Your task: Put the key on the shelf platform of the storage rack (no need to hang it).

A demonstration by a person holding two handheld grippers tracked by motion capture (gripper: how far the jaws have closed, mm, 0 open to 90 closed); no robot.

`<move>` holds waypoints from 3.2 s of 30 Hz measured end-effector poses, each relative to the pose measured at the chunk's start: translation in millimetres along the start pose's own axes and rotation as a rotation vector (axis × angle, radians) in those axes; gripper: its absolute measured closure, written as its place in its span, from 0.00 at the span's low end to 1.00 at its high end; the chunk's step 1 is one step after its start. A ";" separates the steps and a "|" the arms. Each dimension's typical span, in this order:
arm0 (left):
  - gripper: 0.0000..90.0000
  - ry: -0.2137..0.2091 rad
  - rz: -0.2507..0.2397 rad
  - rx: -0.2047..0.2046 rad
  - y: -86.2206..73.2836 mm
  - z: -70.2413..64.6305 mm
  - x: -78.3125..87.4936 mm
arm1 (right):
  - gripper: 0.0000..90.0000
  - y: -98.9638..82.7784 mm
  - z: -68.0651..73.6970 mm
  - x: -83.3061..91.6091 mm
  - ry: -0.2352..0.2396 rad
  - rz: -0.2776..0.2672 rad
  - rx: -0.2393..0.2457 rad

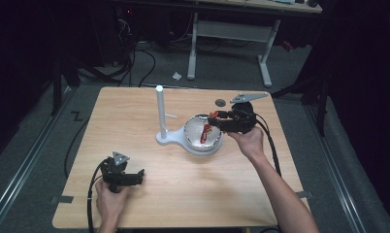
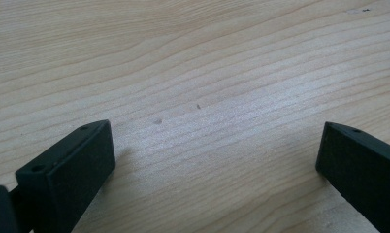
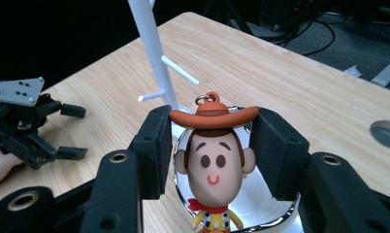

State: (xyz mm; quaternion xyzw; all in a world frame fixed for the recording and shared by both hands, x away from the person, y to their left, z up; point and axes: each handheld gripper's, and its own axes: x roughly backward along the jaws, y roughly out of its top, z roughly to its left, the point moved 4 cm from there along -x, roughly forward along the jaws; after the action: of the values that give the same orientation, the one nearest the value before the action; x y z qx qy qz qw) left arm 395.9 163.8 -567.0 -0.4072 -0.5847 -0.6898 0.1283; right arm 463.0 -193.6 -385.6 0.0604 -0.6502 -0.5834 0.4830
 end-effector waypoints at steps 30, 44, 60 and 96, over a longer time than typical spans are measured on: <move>0.01 0.000 -0.002 0.002 0.0 -0.2 -0.1 | 0.57 -40.4 -12.6 -59.3 -0.021 0.109 -0.058; 0.01 0.000 0.000 0.000 0.0 -0.1 0.0 | 0.56 -53.5 -19.4 -83.2 -0.067 0.175 -0.076; 0.01 0.000 -0.002 0.002 0.0 -0.2 -0.1 | 0.55 -56.1 -18.7 -91.7 -0.115 0.190 -0.067; 0.01 -0.003 0.001 -0.001 0.3 -0.5 -0.2 | 0.54 -48.4 -33.1 -4.8 -0.161 0.041 -0.079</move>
State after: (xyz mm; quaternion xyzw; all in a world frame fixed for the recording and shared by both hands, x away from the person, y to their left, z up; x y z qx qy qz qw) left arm 395.9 163.2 -566.9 -0.4086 -0.5844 -0.6894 0.1273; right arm 465.2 -228.8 -432.7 -0.0192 -0.6645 -0.6014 0.4432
